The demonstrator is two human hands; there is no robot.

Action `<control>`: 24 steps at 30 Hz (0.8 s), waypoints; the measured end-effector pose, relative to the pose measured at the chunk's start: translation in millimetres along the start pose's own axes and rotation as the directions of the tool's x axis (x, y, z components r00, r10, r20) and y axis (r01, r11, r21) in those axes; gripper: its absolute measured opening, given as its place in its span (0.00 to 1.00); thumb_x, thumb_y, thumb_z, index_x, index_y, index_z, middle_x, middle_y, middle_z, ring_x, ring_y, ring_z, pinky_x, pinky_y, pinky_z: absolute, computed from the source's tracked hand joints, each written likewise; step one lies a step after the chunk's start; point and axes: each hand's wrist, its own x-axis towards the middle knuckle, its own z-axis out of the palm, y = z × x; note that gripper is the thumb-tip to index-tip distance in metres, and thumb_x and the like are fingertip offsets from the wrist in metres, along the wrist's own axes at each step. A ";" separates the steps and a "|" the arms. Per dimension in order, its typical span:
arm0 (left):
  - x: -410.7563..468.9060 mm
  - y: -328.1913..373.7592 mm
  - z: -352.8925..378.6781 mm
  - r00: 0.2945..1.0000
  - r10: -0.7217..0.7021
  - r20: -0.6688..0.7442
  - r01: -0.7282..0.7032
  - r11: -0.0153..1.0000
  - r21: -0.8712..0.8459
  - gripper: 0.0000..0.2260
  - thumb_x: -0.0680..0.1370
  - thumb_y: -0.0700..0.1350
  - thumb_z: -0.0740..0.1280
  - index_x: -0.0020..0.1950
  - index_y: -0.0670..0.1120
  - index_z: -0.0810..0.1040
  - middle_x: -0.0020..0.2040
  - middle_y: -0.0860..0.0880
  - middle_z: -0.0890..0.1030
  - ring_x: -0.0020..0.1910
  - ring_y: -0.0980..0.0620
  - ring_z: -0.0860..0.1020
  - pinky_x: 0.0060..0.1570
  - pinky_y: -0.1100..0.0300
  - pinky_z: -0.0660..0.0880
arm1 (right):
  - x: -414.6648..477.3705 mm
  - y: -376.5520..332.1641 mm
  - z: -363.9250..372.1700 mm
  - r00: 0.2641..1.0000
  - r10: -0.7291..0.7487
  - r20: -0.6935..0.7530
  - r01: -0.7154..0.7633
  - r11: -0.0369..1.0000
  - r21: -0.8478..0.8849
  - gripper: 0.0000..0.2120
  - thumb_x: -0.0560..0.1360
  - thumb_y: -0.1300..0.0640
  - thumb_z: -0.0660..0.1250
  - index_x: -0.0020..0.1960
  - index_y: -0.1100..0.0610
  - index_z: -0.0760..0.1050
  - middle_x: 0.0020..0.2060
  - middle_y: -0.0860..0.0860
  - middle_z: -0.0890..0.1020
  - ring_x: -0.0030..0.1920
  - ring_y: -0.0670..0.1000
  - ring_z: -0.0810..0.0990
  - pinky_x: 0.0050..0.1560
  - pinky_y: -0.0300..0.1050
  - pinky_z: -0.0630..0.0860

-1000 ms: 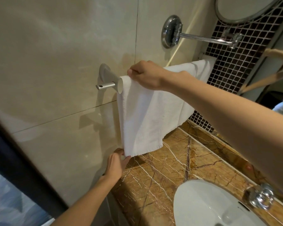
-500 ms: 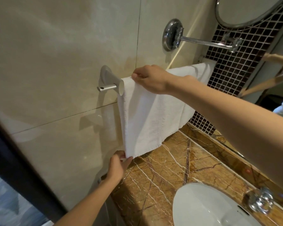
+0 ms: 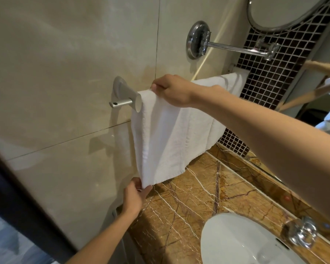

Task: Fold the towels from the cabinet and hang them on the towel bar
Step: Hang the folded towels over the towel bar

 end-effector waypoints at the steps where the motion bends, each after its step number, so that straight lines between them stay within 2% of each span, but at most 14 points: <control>1: -1.2 -0.4 -0.5 1.000 -0.001 0.019 0.001 1.000 0.002 0.10 0.70 0.43 0.75 0.42 0.50 0.74 0.36 0.55 0.79 0.33 0.60 0.77 0.29 0.72 0.69 | -0.2 0.4 0.5 1.000 -0.002 0.000 0.002 1.000 0.000 0.15 0.82 0.55 0.53 0.40 0.59 0.68 0.36 0.53 0.73 0.42 0.55 0.70 0.41 0.44 0.62; 4: -6.2 -0.3 -3.0 0.998 0.003 0.065 -0.003 1.000 -0.001 0.10 0.71 0.42 0.74 0.43 0.53 0.75 0.38 0.55 0.81 0.37 0.61 0.79 0.33 0.70 0.70 | -2.0 0.3 -1.0 1.000 -0.010 0.000 0.010 1.000 0.000 0.15 0.82 0.53 0.54 0.38 0.57 0.68 0.33 0.50 0.72 0.41 0.54 0.70 0.40 0.44 0.62; 8: -10.3 5.7 -5.6 0.996 0.005 0.092 -0.003 1.000 -0.022 0.08 0.71 0.42 0.74 0.42 0.54 0.77 0.34 0.58 0.82 0.36 0.63 0.80 0.31 0.72 0.72 | -2.8 1.8 -2.8 1.000 -0.004 -0.006 0.004 1.000 -0.019 0.16 0.82 0.50 0.55 0.47 0.59 0.75 0.43 0.54 0.77 0.46 0.55 0.73 0.43 0.43 0.64; 12: -14.3 11.3 -7.0 0.996 0.009 0.088 -0.006 0.999 -0.036 0.08 0.71 0.45 0.74 0.39 0.56 0.78 0.32 0.62 0.81 0.36 0.66 0.79 0.31 0.75 0.71 | -4.8 2.3 2.9 1.000 -0.006 -0.024 0.005 0.999 -0.042 0.19 0.82 0.50 0.53 0.50 0.63 0.75 0.44 0.57 0.78 0.47 0.57 0.74 0.43 0.45 0.65; 14: -15.5 12.6 -7.3 0.997 0.004 0.080 -0.001 0.999 -0.037 0.09 0.71 0.44 0.74 0.38 0.57 0.77 0.32 0.62 0.81 0.36 0.67 0.79 0.30 0.75 0.71 | -8.2 4.1 7.7 0.999 -0.010 -0.052 0.009 0.999 -0.035 0.19 0.82 0.51 0.53 0.53 0.63 0.75 0.47 0.57 0.80 0.50 0.59 0.75 0.49 0.49 0.70; 17: -16.6 13.8 -8.2 0.998 -0.002 0.063 0.003 1.000 -0.011 0.10 0.71 0.44 0.75 0.38 0.57 0.77 0.33 0.61 0.81 0.34 0.65 0.79 0.29 0.75 0.70 | -12.2 6.9 11.8 0.993 -0.038 -0.113 0.038 0.999 -0.001 0.18 0.81 0.52 0.55 0.56 0.64 0.77 0.51 0.61 0.81 0.53 0.61 0.77 0.55 0.55 0.72; 22: -16.2 13.0 -8.5 0.998 -0.016 0.056 0.015 1.000 0.024 0.08 0.71 0.44 0.74 0.39 0.54 0.77 0.35 0.56 0.81 0.37 0.60 0.79 0.32 0.72 0.69 | -13.7 10.0 8.9 0.988 -0.072 -0.133 0.070 0.997 -0.017 0.19 0.81 0.52 0.56 0.57 0.66 0.76 0.52 0.64 0.80 0.53 0.62 0.77 0.55 0.53 0.71; 24: -14.6 12.0 -8.3 0.998 -0.023 0.056 0.021 0.999 0.030 0.07 0.71 0.43 0.74 0.39 0.52 0.78 0.36 0.55 0.81 0.38 0.58 0.79 0.34 0.68 0.71 | -14.1 9.8 7.0 0.990 -0.076 -0.122 0.076 0.997 -0.008 0.20 0.81 0.51 0.57 0.60 0.66 0.75 0.56 0.63 0.80 0.56 0.61 0.77 0.58 0.52 0.71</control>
